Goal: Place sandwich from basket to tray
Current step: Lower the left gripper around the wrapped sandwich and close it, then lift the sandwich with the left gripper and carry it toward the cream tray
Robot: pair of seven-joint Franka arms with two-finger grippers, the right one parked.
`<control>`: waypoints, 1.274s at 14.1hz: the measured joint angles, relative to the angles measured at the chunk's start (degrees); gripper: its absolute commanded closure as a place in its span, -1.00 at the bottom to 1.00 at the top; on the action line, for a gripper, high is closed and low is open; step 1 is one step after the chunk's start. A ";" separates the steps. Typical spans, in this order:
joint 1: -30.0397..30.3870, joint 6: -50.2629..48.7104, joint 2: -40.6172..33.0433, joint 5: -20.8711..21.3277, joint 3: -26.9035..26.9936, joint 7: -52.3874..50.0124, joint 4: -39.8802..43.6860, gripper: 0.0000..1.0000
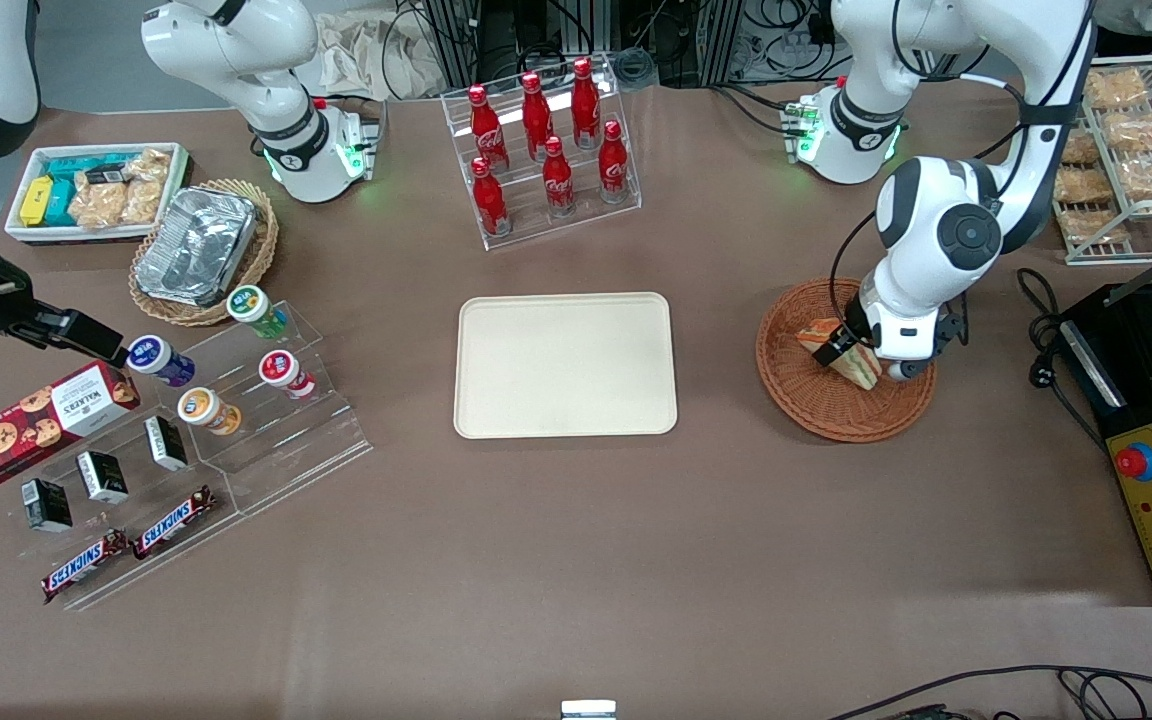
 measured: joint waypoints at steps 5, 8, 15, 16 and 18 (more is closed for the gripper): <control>0.05 2.92 0.24 0.15 0.36 -0.17 -2.18 -0.25; 0.05 3.05 0.24 0.25 0.36 -1.56 -2.11 0.32; 0.11 -13.81 -3.02 2.97 0.88 -3.35 7.06 0.64; 0.14 -18.18 -3.68 3.32 0.93 -3.22 10.11 0.64; 0.55 -27.59 -4.51 3.52 1.00 -1.03 17.42 0.68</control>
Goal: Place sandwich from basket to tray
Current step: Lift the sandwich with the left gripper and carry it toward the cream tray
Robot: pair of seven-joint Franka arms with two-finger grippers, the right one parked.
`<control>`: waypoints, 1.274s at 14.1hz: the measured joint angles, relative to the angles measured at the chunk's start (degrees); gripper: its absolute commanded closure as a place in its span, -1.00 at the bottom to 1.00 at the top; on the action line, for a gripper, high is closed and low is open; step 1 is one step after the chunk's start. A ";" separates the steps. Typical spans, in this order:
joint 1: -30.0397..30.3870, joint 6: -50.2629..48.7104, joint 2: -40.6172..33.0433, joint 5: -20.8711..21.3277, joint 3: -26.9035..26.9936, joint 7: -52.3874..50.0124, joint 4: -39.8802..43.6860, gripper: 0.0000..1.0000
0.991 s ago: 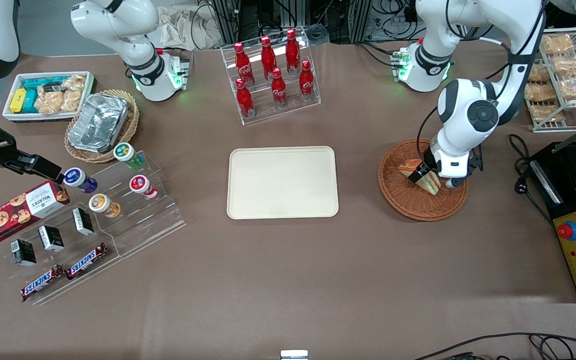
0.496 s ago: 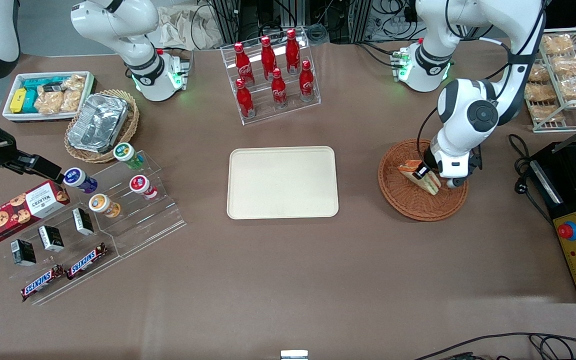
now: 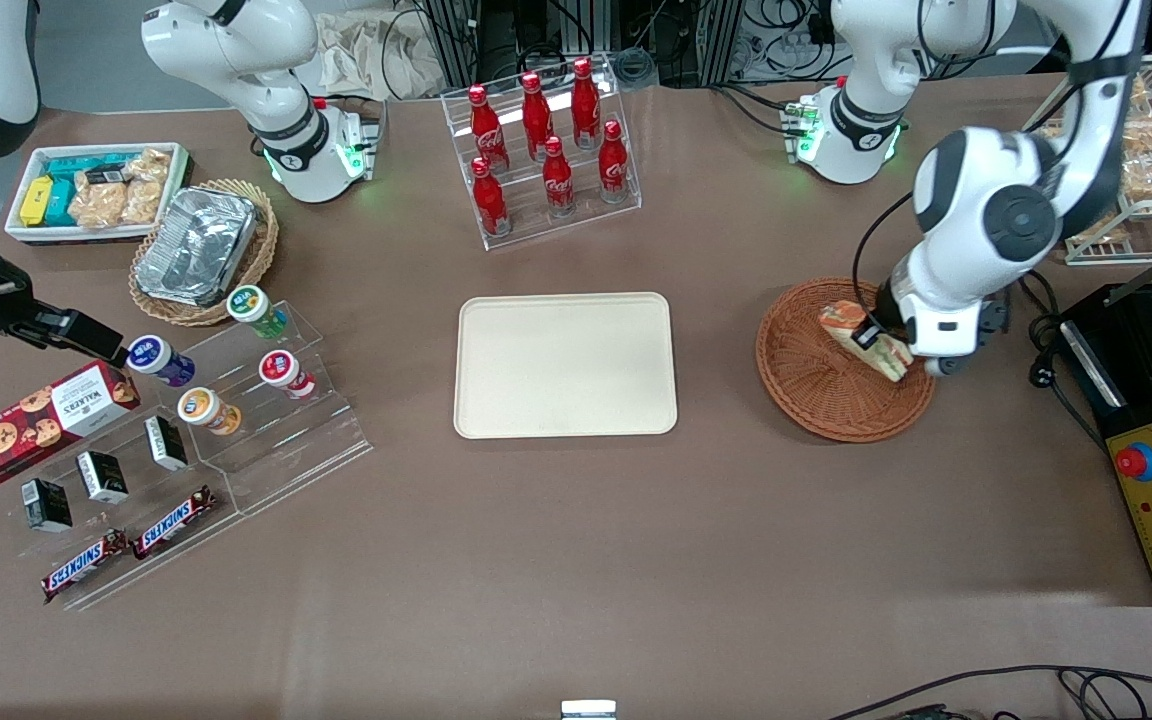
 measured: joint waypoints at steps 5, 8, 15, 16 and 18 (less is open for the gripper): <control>2.66 -17.86 -0.20 0.01 0.35 12.39 15.58 0.99; 2.51 -18.18 0.15 0.05 0.23 14.59 16.10 1.00; 2.26 -18.18 0.93 0.03 -2.20 15.07 16.15 1.00; 2.14 -18.22 0.94 0.03 -3.47 15.09 16.15 1.00; 1.29 -18.46 1.01 0.03 -6.22 15.09 16.14 1.00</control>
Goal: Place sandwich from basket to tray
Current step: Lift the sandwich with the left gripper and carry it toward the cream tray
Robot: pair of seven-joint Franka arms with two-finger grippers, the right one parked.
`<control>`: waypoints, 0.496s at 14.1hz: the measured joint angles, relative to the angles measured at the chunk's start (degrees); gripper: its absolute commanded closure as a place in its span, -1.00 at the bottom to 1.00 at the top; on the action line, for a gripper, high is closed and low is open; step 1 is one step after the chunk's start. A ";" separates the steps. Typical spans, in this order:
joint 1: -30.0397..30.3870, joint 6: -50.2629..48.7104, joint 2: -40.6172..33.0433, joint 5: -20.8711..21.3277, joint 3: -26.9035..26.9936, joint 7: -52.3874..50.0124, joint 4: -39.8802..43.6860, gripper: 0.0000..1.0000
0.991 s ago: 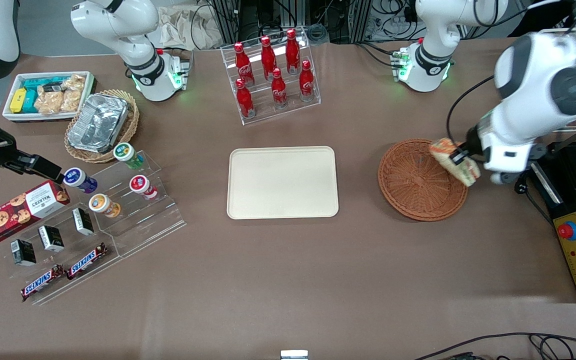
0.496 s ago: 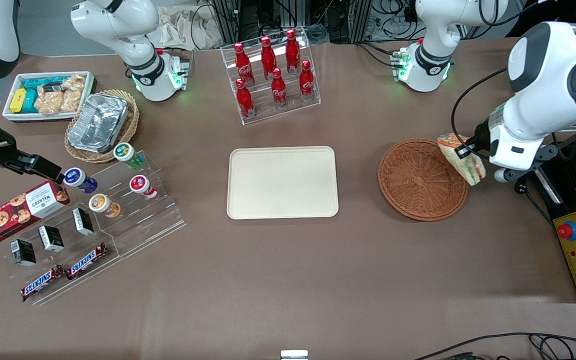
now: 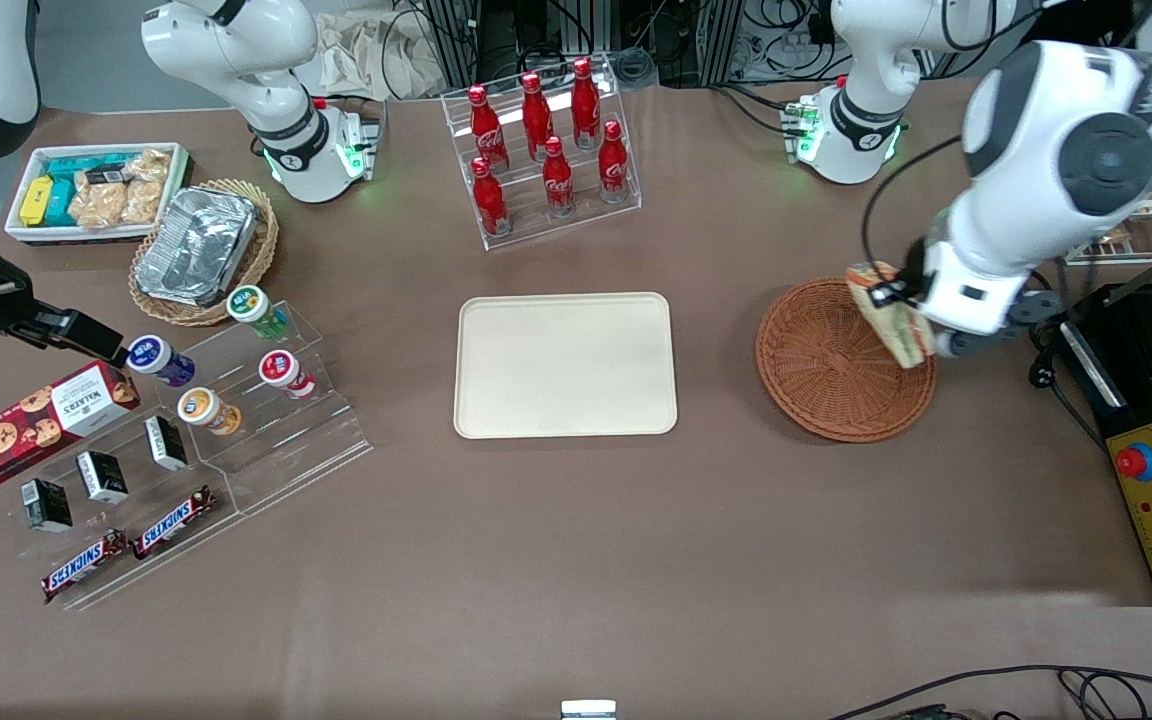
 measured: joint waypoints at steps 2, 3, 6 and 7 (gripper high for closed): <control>-2.23 0.57 0.64 -0.07 -2.20 -0.08 0.00 1.00; -4.09 1.09 1.37 -0.15 -2.68 -0.20 -0.01 1.00; -10.83 4.61 4.24 -0.26 -3.03 -3.62 -0.05 1.00; -12.50 6.62 5.39 -0.57 -3.16 -4.85 -0.08 1.00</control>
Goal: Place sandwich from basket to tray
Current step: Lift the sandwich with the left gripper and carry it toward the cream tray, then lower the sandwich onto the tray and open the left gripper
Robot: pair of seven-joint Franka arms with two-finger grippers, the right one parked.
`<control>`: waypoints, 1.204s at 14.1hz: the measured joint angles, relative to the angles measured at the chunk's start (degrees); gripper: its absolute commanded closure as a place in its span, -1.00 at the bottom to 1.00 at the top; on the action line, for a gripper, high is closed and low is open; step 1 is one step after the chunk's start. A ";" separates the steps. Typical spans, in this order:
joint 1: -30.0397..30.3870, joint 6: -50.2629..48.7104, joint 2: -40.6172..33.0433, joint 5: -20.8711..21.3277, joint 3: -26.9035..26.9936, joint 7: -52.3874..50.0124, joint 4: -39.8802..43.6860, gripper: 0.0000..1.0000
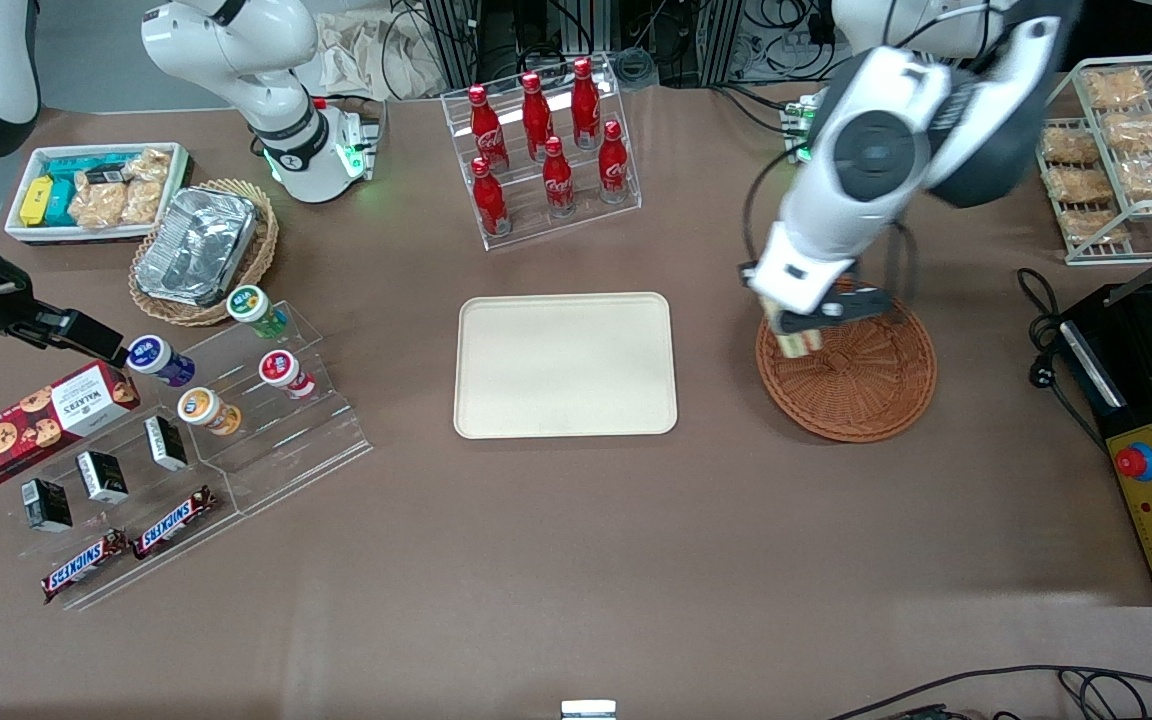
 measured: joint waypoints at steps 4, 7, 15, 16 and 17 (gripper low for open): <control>-3.62 8.89 5.76 -2.55 -0.34 -1.63 -0.05 1.00; -6.81 14.89 9.44 -2.69 -0.40 -2.33 -0.02 1.00; -11.07 32.48 19.61 -1.87 -0.71 -0.38 -1.95 1.00; -11.17 33.02 20.42 -1.23 -0.71 -0.36 -2.21 1.00; -11.17 33.33 21.08 -0.81 -0.67 -0.31 -2.39 0.97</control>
